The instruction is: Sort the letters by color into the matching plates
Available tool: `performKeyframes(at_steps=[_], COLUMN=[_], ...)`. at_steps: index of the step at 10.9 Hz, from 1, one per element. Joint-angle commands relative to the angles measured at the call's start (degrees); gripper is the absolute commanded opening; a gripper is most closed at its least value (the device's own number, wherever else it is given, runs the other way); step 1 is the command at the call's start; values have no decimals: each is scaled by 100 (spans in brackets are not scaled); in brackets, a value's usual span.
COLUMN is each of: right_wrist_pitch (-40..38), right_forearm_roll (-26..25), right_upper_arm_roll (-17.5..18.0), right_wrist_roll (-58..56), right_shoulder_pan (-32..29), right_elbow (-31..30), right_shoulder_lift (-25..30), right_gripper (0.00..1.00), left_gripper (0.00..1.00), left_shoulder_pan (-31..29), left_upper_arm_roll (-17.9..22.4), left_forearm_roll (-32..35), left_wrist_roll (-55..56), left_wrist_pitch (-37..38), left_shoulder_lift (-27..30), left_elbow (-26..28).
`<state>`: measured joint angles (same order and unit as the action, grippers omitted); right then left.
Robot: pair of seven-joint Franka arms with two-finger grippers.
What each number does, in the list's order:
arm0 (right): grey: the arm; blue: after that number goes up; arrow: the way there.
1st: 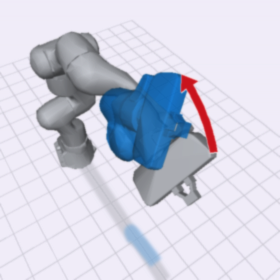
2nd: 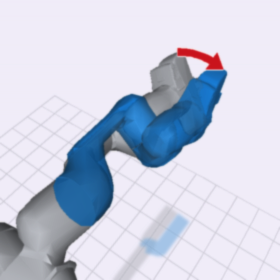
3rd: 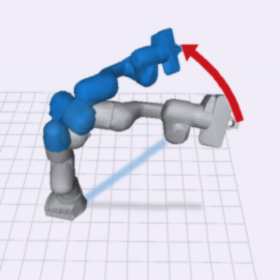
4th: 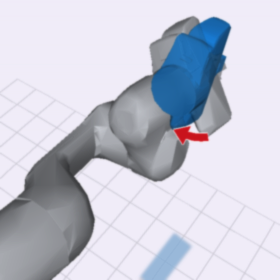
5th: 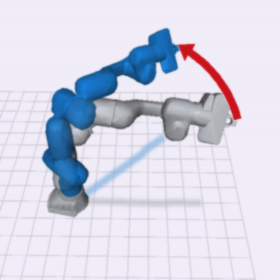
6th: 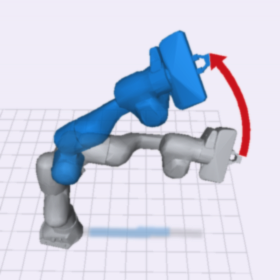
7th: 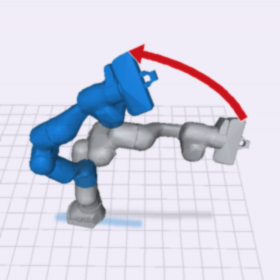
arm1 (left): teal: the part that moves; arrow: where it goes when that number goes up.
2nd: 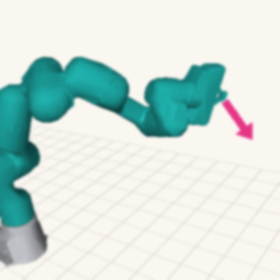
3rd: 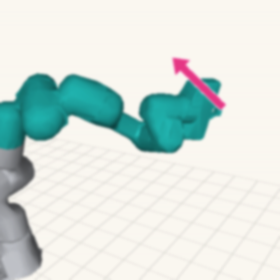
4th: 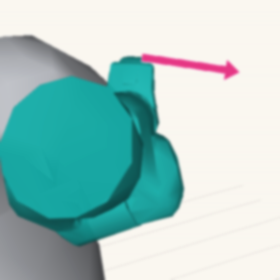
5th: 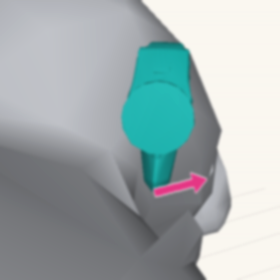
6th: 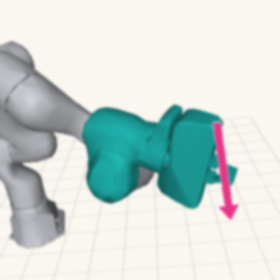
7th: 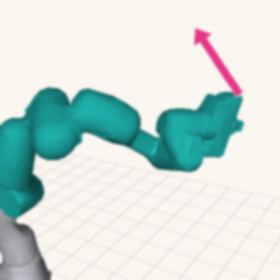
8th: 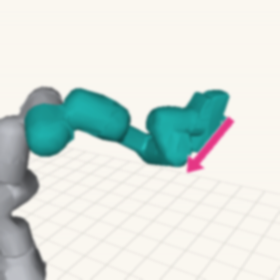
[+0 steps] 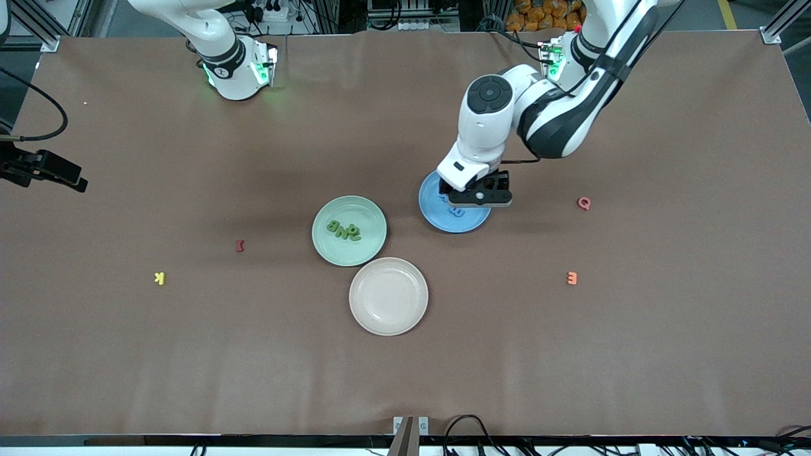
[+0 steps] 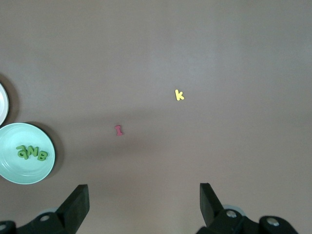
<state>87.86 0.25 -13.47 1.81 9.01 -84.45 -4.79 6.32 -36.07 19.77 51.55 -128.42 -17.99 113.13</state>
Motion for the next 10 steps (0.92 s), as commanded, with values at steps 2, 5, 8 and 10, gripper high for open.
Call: performKeyframes(at_steps=[2, 5, 8, 10], right_wrist_pitch=[29, 3, 3, 3], right_forearm_roll=[-77, -69, -43, -60], right_upper_arm_roll=[-15, -15, 141, 598], right_wrist_roll=[171, 171, 171, 171], right_shoulder_pan=[13, 13, -179, -584], right_elbow=[-18, -27, -45, -27], right_shoulder_lift=[127, 127, 136, 136], right_gripper=[100, 100, 100, 100], left_gripper=[100, 100, 100, 100], left_shoulder_pan=[-682, -1017, -1080, -1089], left_upper_arm_roll=[-234, -191, 239, 538], left_forearm_roll=[27, -130, -648, -877], left_wrist_roll=[-1056, -1743, -2559, -2834], left_wrist_pitch=[1047, 1056, 1065, 1248], left_shoulder_lift=[488, 858, 1227, 1517], left_elbow=[-485, -493, -485, -502])
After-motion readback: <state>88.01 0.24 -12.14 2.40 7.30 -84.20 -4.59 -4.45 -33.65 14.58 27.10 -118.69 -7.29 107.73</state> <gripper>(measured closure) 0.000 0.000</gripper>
